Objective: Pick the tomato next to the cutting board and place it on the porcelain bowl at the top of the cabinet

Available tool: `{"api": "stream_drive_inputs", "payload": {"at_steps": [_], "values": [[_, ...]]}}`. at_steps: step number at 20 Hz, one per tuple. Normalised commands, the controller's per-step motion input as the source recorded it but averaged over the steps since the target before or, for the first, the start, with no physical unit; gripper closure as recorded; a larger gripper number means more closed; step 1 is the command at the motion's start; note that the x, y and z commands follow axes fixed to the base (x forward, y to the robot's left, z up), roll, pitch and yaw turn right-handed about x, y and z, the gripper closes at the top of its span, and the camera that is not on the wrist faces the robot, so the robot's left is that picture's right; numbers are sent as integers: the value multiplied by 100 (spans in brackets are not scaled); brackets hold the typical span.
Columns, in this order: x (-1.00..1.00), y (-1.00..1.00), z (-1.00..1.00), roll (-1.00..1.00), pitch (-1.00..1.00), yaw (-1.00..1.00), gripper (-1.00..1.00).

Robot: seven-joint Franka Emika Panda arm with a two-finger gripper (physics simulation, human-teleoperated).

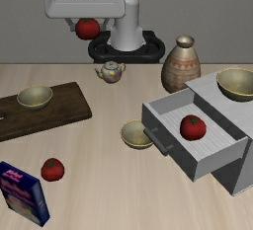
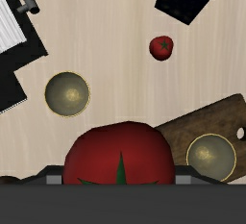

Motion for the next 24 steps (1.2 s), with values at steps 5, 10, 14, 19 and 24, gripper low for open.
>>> {"api": "stream_drive_inputs", "payload": {"at_steps": [5, 10, 14, 19, 24], "values": [[0, 100, 0, 0, 0, 0, 100], [0, 100, 0, 0, 0, 0, 100], [0, 100, 0, 0, 0, 0, 100], [0, 100, 0, 0, 0, 0, 100], [0, 100, 0, 0, 0, 0, 100]]}}
